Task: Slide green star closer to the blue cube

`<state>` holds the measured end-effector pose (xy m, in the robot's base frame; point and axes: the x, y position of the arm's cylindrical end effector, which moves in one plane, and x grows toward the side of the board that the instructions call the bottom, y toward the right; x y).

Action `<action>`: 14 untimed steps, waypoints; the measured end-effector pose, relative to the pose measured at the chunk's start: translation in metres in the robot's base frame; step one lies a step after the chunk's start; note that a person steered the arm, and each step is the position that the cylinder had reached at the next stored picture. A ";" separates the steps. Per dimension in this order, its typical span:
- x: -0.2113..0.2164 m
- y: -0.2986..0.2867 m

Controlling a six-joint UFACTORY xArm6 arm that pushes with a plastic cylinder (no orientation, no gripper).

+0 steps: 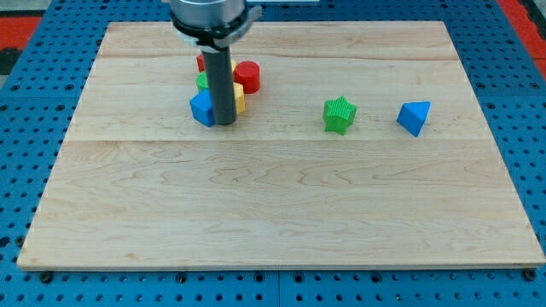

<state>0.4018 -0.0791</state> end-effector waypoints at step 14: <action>-0.015 -0.104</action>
<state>0.3869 -0.1827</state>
